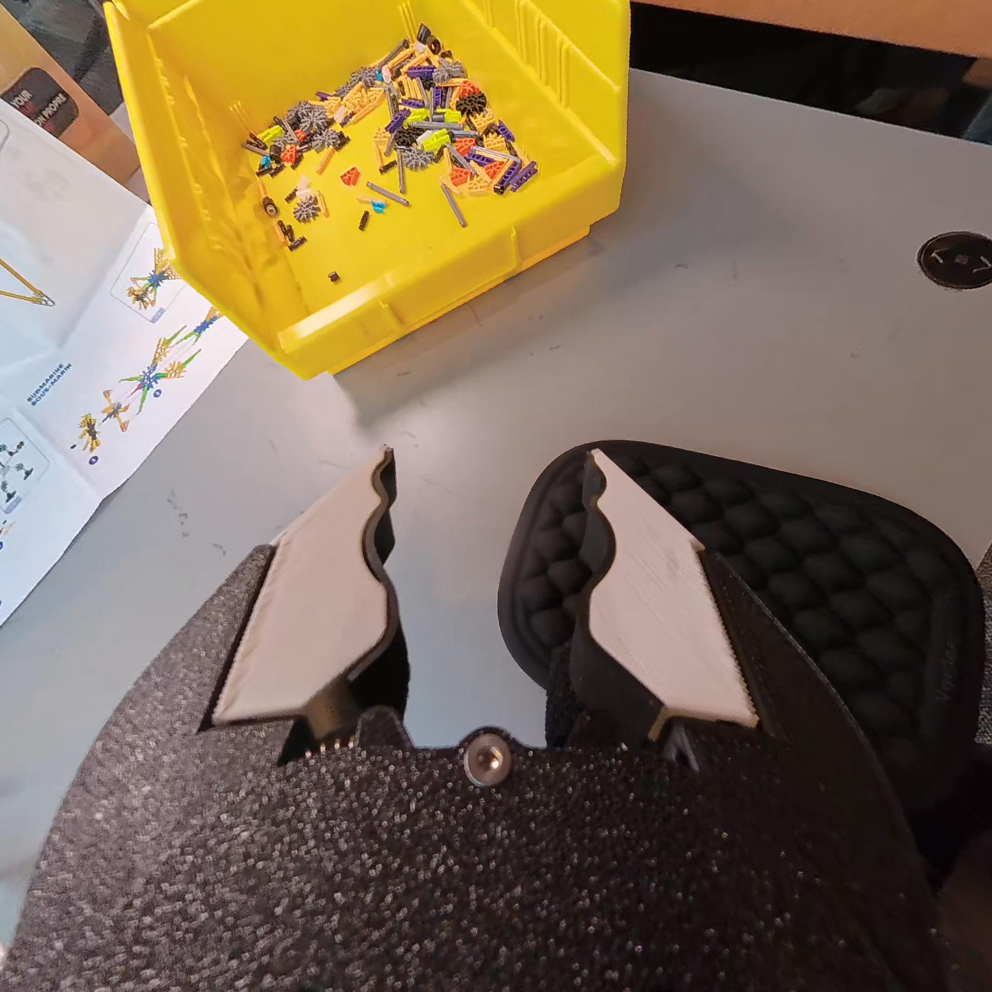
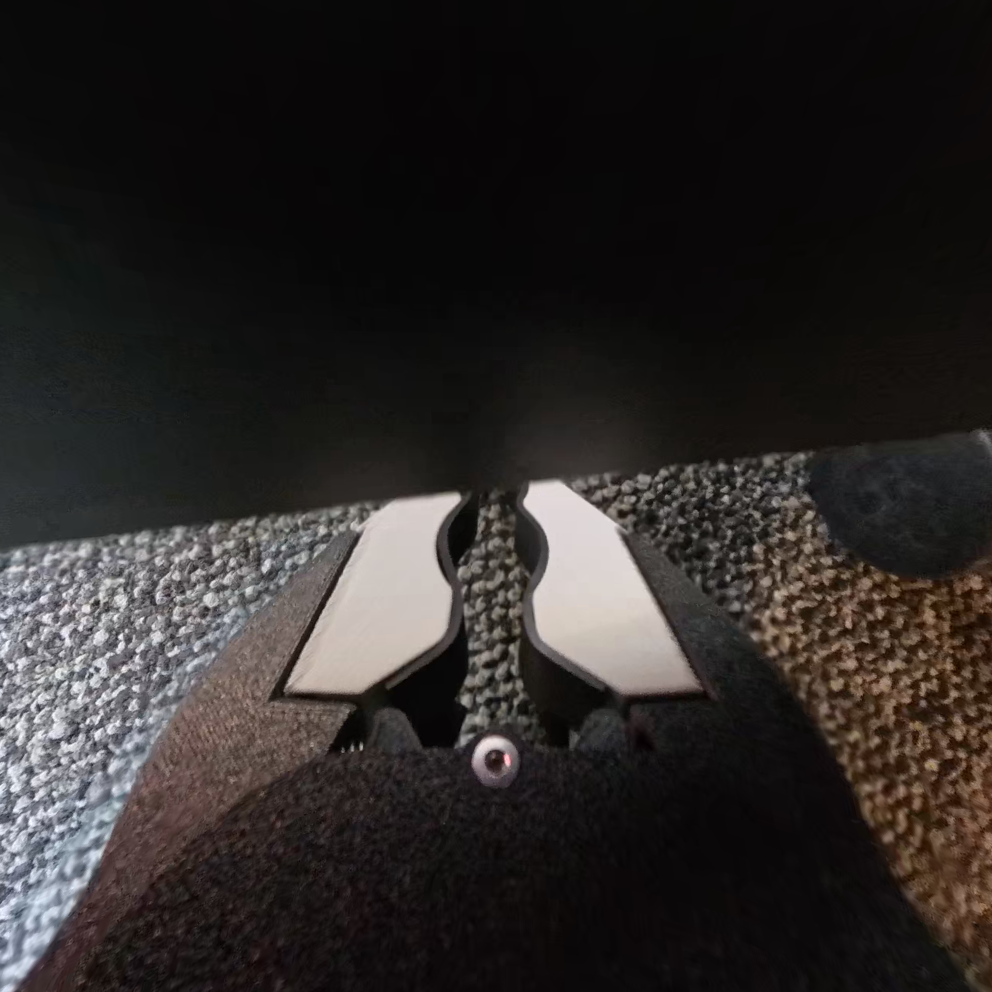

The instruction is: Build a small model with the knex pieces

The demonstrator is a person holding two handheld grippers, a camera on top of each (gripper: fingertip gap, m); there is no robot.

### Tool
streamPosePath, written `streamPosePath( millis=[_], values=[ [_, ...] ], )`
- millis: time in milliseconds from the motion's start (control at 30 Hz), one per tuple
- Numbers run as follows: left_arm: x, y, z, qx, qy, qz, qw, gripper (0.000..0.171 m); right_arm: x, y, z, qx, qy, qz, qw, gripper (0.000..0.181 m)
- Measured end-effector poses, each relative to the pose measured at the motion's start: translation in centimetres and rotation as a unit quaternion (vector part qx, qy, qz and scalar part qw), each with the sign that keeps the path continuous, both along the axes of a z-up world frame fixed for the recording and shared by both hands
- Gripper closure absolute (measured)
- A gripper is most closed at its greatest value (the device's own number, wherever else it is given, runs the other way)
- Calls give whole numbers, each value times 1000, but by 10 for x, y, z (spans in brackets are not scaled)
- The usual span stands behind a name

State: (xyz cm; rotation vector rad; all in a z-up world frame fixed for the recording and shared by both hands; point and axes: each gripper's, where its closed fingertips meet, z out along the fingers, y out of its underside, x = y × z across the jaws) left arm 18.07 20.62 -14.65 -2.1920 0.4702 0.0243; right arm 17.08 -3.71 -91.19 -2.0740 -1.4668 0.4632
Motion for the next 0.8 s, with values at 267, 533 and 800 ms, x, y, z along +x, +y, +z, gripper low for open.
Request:
streamPosePath(
  millis=[267, 533, 800],
  values=[
    [-1, 2, 13, 14, -46, 21, 999, 103, 13, -4, 0, -57, 21, -52, 997, 180],
    [-2, -2, 6, 11, -70, 13, 997, 103, 93, 16, 36, -158, 162, -270, 936, 181],
    [-18, -16, -1, 13, -111, 19, 994, 104, 169, 75, 154, -186, 387, -435, 791, 180]
  ],
)
